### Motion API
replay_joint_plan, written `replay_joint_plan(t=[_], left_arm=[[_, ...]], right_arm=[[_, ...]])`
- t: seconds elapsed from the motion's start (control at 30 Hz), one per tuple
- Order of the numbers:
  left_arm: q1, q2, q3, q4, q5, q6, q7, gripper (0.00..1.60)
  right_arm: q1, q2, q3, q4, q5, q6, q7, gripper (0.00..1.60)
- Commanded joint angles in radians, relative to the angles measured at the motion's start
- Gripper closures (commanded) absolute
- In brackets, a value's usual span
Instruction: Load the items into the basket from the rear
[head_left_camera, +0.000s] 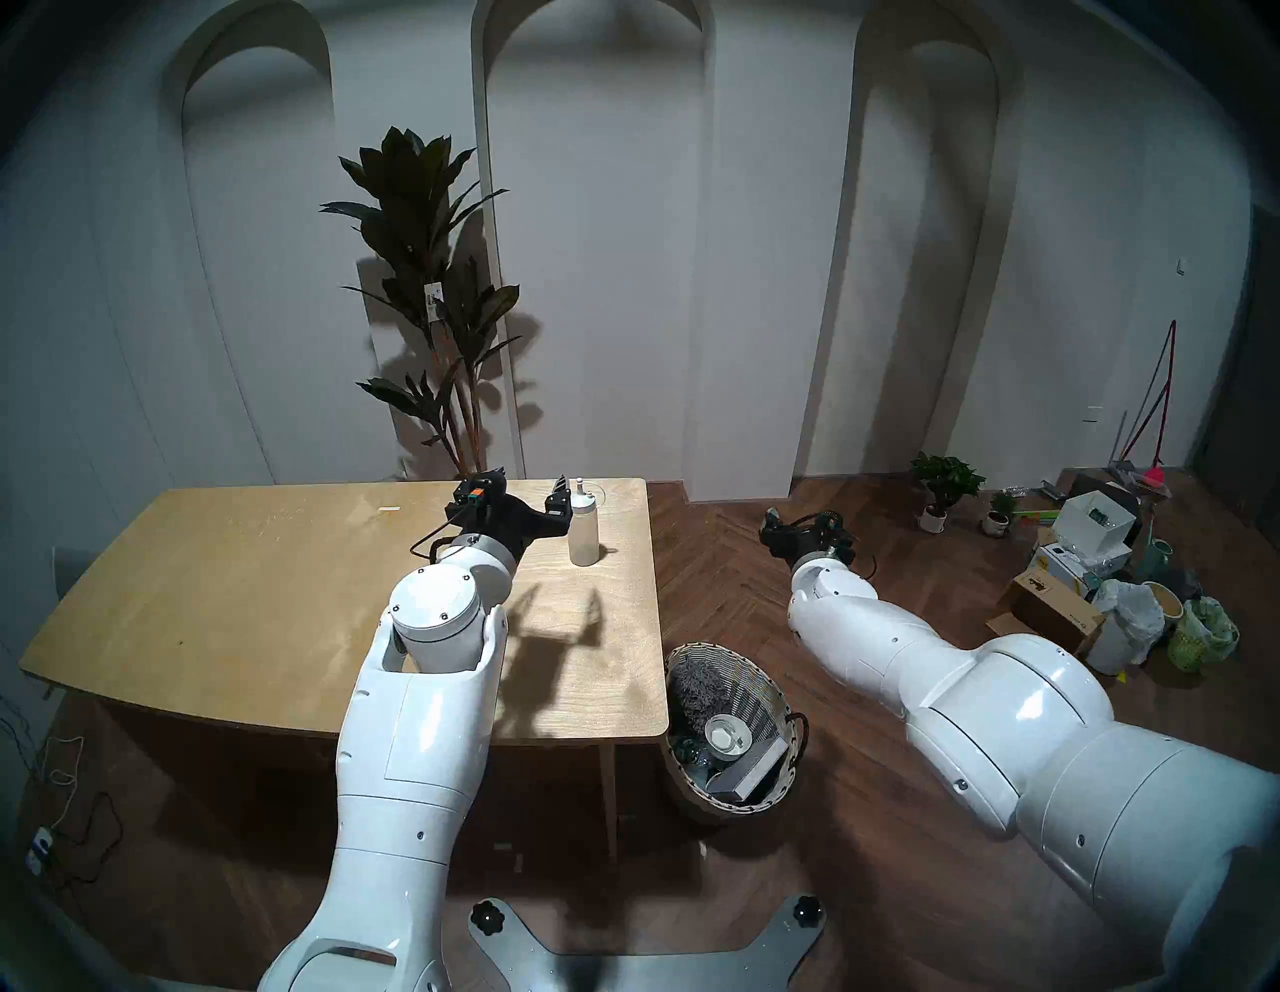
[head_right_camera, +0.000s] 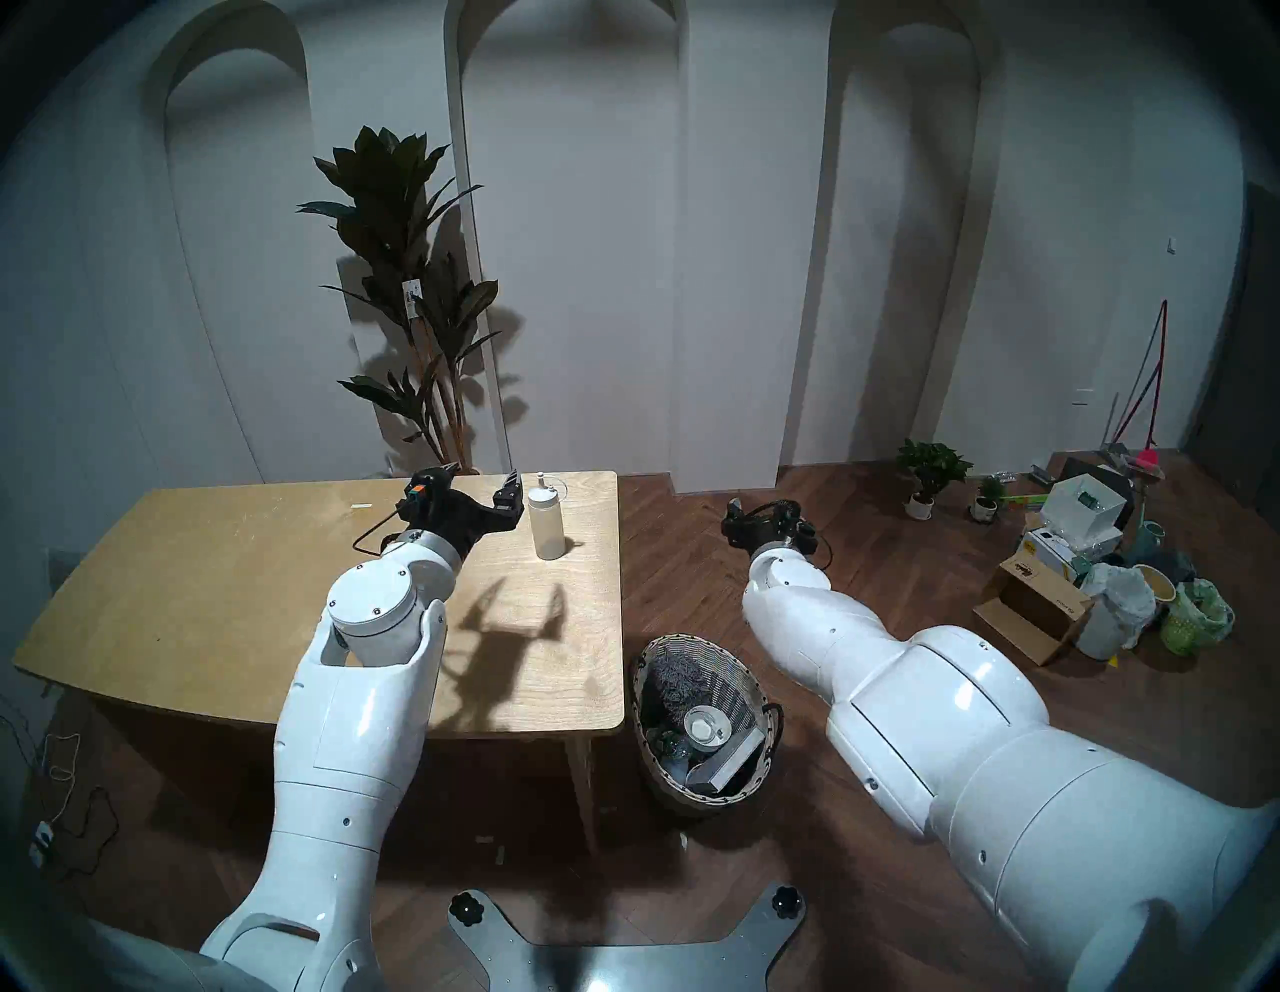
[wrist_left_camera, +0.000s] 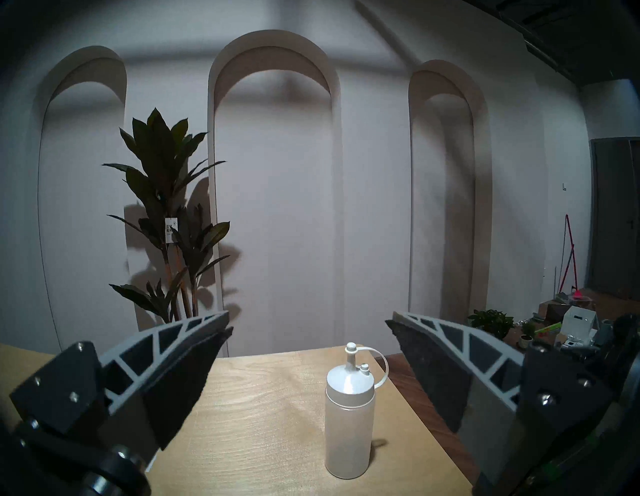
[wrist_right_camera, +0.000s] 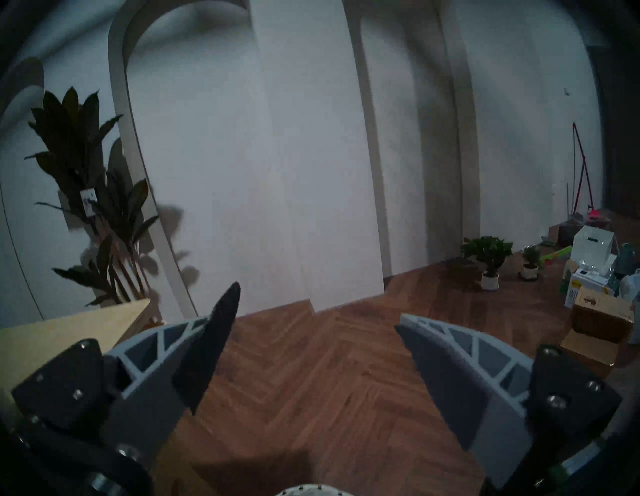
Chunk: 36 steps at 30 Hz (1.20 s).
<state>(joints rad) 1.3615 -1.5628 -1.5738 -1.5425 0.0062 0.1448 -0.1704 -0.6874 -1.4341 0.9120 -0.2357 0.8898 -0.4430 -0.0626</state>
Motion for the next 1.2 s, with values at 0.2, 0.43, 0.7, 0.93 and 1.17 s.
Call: replay_joint_plan(t=[0.2, 0.43, 0.7, 0.93, 1.17], left_arm=[[-0.151, 0.032, -0.023, 0.150, -0.015, -0.037, -0.026, 0.00], [-0.191, 0.029, -0.025, 0.250, -0.055, -0.075, -0.082, 0.00], [-0.198, 0.021, 0.004, 0.301, -0.121, -0.120, -0.214, 0.00], [-0.209, 0.036, 0.009, 0.367, -0.143, -0.164, -0.284, 0.00], [-0.257, 0.054, -0.029, 0.460, -0.156, -0.213, -0.275, 0.00]], right_arm=[[0.025, 0.131, 0.052, -0.030, 0.023, -0.102, -0.041, 0.00], [0.003, 0.162, 0.066, -0.036, 0.030, -0.131, -0.060, 0.00], [-0.011, 0.175, 0.064, -0.055, 0.028, -0.158, -0.070, 0.00], [-0.029, 0.185, 0.064, -0.095, 0.023, -0.186, -0.062, 0.00], [-0.054, 0.201, 0.068, -0.139, 0.015, -0.208, -0.052, 0.00]])
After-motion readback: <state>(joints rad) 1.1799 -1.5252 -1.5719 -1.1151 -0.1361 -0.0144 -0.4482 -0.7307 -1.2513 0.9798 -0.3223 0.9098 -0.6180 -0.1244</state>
